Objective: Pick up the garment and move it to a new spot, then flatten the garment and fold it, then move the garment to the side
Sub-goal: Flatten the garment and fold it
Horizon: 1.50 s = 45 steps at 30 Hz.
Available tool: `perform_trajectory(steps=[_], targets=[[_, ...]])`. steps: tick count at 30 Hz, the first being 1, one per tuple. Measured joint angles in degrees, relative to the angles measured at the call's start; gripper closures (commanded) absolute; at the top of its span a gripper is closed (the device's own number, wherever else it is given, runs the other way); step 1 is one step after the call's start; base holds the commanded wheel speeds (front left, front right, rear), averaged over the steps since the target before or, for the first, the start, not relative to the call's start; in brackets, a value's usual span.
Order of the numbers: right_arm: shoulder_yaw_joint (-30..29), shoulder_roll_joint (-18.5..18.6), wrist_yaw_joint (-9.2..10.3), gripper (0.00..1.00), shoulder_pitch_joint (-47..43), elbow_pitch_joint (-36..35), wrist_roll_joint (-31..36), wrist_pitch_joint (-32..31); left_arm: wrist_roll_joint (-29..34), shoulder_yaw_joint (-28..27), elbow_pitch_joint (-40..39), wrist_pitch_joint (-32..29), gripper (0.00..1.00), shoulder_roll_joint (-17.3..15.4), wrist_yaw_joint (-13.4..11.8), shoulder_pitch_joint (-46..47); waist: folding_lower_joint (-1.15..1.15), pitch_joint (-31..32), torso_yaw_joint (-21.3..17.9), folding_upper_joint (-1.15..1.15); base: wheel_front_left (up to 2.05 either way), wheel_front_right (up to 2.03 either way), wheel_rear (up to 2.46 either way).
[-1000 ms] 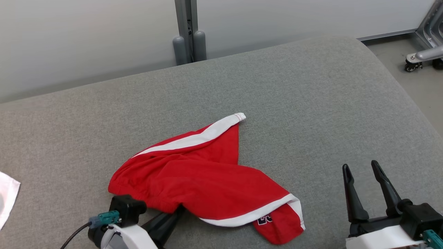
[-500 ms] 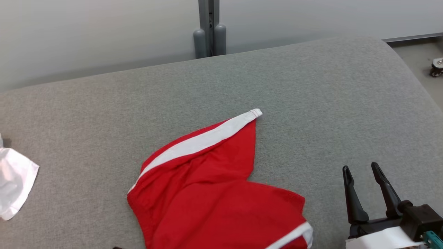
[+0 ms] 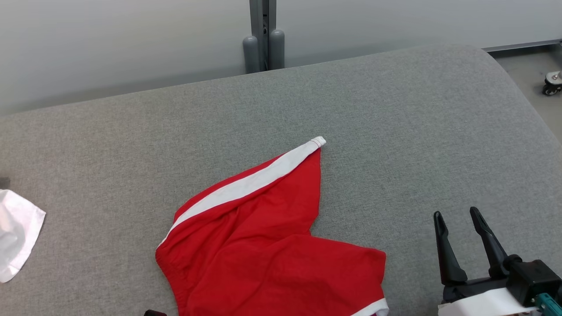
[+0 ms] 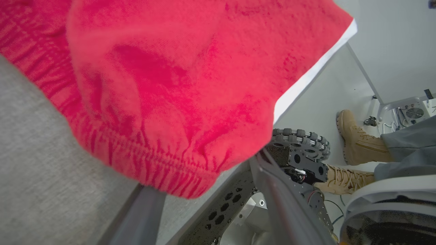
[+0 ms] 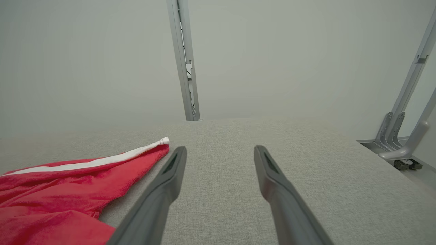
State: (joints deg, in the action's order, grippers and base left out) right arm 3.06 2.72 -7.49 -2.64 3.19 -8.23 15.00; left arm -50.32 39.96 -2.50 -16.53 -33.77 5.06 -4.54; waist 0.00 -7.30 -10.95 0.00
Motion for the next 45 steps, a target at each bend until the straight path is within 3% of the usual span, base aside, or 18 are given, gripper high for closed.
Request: perform_trajectory(steps=[8,11,12,13,14,15,23,28,33,34,35,36,41,45], targets=[[-0.2,0.0,0.0,0.0,0.0,0.1,-0.8,0.0,-5.4,-2.7,-6.5,1.3,0.0,-1.1,0.9,-1.0,0.0,-0.4,-0.3,0.0,0.0,0.0,0.0],[0.1,0.0,0.0,0.0,0.5,0.1,-0.9,0.0,-6.1,-4.2,-5.8,1.7,0.0,-0.5,-0.2,0.3,0.0,-0.9,-0.4,0.0,0.0,0.0,0.0],[0.1,0.0,0.0,0.0,0.8,0.0,-0.9,0.0,-6.6,-4.3,-5.3,1.3,0.2,0.0,-0.1,1.0,0.0,-1.1,-0.5,0.0,0.0,0.0,0.0],[0.1,0.0,0.0,0.0,1.1,0.0,-0.9,0.0,-7.1,-4.0,-4.6,0.7,0.59,0.5,-0.1,1.7,0.0,-1.4,-0.5,0.0,0.0,0.0,0.0],[0.2,0.0,0.0,0.0,1.3,-0.1,-0.9,0.0,-7.4,-4.0,-3.6,0.3,0.87,1.0,-0.1,2.3,0.0,-1.7,-0.6,0.0,0.0,0.0,0.0],[0.3,0.0,0.0,0.0,1.5,-0.1,-0.9,0.0,-7.6,-4.1,-2.2,-0.1,1.0,1.5,-0.1,3.1,0.0,-1.9,-0.7,0.0,0.0,0.0,0.0],[-0.2,0.0,0.0,0.0,2.2,-0.2,-1.3,0.0,-6.0,-6.9,9.1,3.2,1.0,4.2,-1.9,10.5,0.0,-3.7,-2.6,0.0,0.0,0.0,0.0],[-0.5,0.0,0.0,0.0,2.2,-0.2,-1.3,0.0,-4.7,-9.5,12.8,5.9,1.0,3.9,-3.6,13.7,0.0,-3.9,-3.3,0.0,0.0,0.0,0.0],[-0.4,0.0,0.0,0.0,2.2,-0.2,-1.3,0.0,-3.6,-9.4,16.7,7.1,1.0,4.1,-3.6,14.3,0.0,-3.4,-3.5,0.0,0.0,0.0,0.0],[-0.4,0.0,0.0,0.0,2.2,-0.2,-1.3,0.0,-3.5,-9.3,17.1,7.7,0.8,4.2,-3.7,14.3,0.0,-3.4,-3.5,0.0,0.0,0.0,0.0],[-0.4,0.0,0.0,0.0,2.1,-0.2,-1.3,0.0,-3.7,-9.5,17.3,8.4,0.2,4.7,-3.7,14.0,0.0,-3.3,-3.5,0.0,0.0,0.0,0.0],[-0.5,0.0,0.0,0.0,2.1,-0.2,-1.3,0.0,-4.0,-9.5,17.2,8.9,0.0,5.2,-3.6,13.5,0.0,-3.2,-3.5,0.0,0.0,0.0,0.0],[-1.6,0.0,0.0,0.0,1.0,-0.2,-0.7,0.0,-4.2,-10.0,13.7,12.9,0.0,5.3,-3.2,9.1,0.0,-2.7,-2.5,0.0,0.0,0.0,0.0],[-3.0,0.0,0.0,0.0,0.3,-0.6,0.6,0.0,-1.9,-11.1,10.2,17.1,0.0,5.2,-7.7,5.4,0.0,-2.2,-1.0,0.0,0.0,0.0,0.0]])
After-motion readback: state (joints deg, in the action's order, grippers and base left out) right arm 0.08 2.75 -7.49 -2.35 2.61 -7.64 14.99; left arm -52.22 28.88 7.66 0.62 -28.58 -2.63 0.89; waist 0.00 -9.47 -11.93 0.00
